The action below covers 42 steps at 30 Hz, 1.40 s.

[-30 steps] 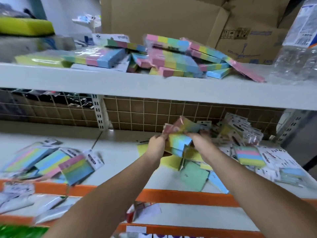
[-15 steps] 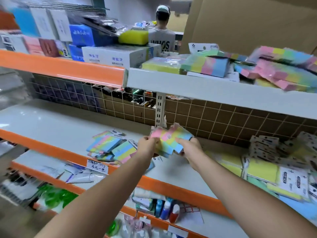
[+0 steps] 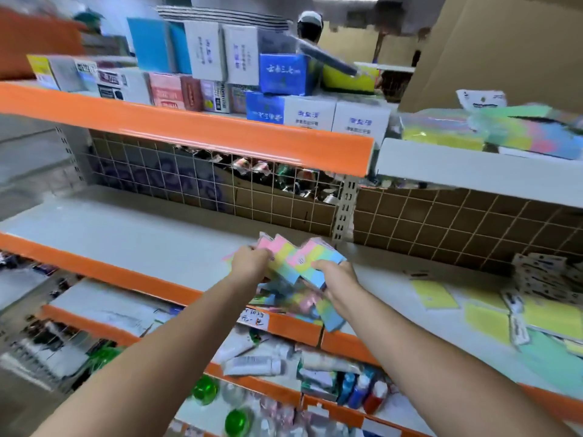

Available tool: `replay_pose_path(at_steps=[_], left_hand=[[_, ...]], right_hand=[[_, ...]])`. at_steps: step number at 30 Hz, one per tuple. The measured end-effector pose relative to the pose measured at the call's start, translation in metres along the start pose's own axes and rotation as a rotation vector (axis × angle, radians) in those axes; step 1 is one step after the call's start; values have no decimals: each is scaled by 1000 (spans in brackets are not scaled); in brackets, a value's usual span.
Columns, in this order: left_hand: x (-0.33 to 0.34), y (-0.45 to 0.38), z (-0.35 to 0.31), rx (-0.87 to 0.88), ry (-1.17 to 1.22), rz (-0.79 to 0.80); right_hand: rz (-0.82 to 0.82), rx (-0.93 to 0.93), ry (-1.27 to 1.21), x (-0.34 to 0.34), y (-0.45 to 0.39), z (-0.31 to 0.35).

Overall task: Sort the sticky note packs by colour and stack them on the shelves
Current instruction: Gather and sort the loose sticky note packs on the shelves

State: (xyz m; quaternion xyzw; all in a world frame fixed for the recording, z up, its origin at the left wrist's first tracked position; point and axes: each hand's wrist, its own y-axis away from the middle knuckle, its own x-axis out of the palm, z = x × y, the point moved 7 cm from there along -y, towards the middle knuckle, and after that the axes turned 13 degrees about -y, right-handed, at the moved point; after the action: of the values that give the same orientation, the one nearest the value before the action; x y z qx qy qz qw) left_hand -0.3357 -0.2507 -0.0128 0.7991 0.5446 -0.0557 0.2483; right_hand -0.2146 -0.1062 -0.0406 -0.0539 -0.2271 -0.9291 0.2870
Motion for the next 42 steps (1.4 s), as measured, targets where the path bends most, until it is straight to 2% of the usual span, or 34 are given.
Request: replay_pose_path(at_steps=[9, 14, 18, 24, 28, 30, 32, 35, 42], left_hand=[[-14, -25, 22, -32, 59, 83], [-14, -34, 26, -31, 11, 102], [-14, -39, 22, 66, -212, 97], [-14, -50, 24, 126, -505, 53], [-18, -48, 19, 184, -872, -126], [-19, -47, 17, 207, -967, -188], [-17, -50, 19, 208, -931, -154], [-9, -56, 30, 155, -748, 3], [-15, -60, 27, 156, -703, 6]], right_hand=[[-130, -5, 103, 2, 13, -9], [-163, -12, 278, -3, 12, -9], [-166, -43, 405, 2, 11, -9], [-231, -250, 603, 1, 15, 7], [-241, -322, 882, 2, 16, 13], [-261, -307, 1035, 0, 15, 12], [-274, -290, 1152, -3, 13, 11], [-252, -255, 1210, -9, 9, 9], [-88, -178, 909, -12, 0, -3]])
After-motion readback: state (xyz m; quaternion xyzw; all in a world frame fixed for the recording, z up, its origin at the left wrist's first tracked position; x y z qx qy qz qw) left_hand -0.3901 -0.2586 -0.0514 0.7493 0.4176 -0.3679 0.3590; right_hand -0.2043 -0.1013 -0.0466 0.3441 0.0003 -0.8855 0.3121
